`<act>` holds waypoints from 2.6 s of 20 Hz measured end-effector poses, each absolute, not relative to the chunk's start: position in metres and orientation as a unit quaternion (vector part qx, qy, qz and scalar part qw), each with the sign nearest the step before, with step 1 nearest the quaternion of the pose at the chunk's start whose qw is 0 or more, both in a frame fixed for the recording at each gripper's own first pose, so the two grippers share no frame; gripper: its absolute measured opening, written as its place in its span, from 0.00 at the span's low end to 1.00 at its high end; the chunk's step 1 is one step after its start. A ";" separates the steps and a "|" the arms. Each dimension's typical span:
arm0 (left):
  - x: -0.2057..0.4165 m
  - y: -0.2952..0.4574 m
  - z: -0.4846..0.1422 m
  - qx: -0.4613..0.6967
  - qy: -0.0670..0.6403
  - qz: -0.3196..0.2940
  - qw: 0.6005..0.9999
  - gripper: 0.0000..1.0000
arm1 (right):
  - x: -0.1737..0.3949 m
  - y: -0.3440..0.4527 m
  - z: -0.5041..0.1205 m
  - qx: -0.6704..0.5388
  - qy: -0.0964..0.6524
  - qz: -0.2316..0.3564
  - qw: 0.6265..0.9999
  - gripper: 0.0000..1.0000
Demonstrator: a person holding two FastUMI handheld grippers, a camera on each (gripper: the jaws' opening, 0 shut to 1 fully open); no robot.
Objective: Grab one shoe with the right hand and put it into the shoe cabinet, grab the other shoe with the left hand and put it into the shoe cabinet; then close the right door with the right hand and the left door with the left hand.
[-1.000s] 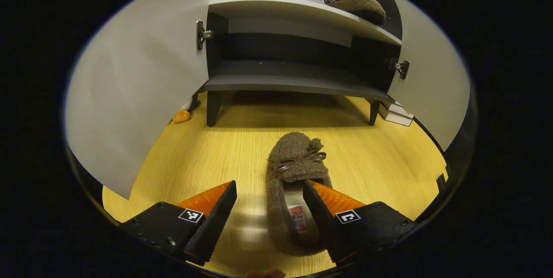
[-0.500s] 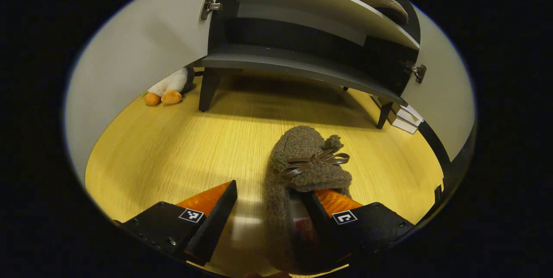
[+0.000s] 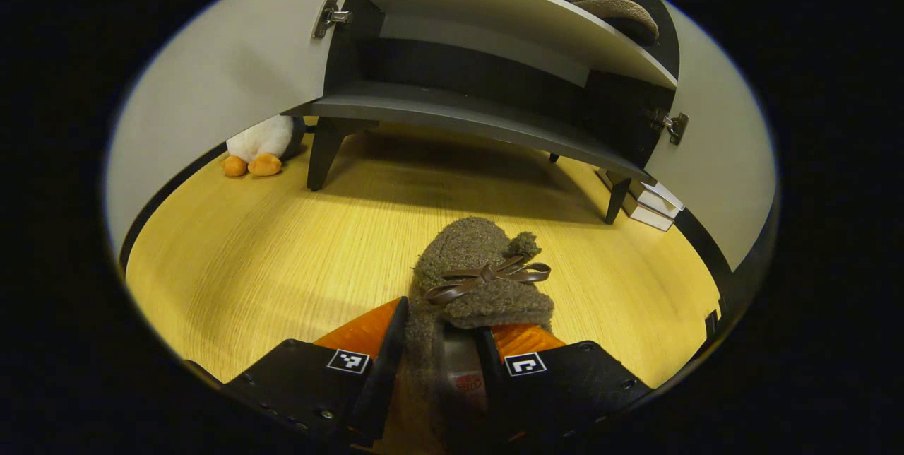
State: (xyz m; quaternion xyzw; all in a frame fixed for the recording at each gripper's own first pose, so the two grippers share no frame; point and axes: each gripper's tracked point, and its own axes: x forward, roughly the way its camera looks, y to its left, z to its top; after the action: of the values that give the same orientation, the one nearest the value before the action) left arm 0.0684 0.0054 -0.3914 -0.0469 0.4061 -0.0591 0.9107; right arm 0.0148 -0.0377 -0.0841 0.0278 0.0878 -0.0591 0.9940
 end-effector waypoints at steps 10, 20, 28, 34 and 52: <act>0.071 0.012 -0.335 -0.019 0.347 -0.012 0.938 0.02 | 0.015 -0.032 -0.079 -0.001 0.084 -0.040 0.996 0.87; 0.162 -0.025 -0.140 -0.054 0.217 -0.027 0.974 0.01 | 0.025 -0.007 -0.078 0.003 0.075 0.006 0.997 0.87; 0.317 -0.066 -0.043 -0.066 0.198 -0.042 0.977 0.01 | 0.023 -0.006 -0.073 0.014 0.063 0.010 0.998 0.87; 0.403 -0.062 -0.058 -0.004 0.271 -0.008 0.963 0.01 | 0.021 -0.019 -0.075 0.029 0.063 -0.008 0.998 0.87; 0.436 -0.046 -0.137 -0.006 0.373 0.038 0.927 0.04 | 0.020 -0.029 -0.092 0.021 0.081 -0.023 0.996 0.87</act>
State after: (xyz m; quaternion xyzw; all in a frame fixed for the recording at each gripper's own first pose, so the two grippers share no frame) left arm 0.4365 -0.0457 -0.1375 -0.0060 0.3729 0.0384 0.9270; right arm 0.0200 -0.0292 -0.0925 0.0206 0.0813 -0.0234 0.9962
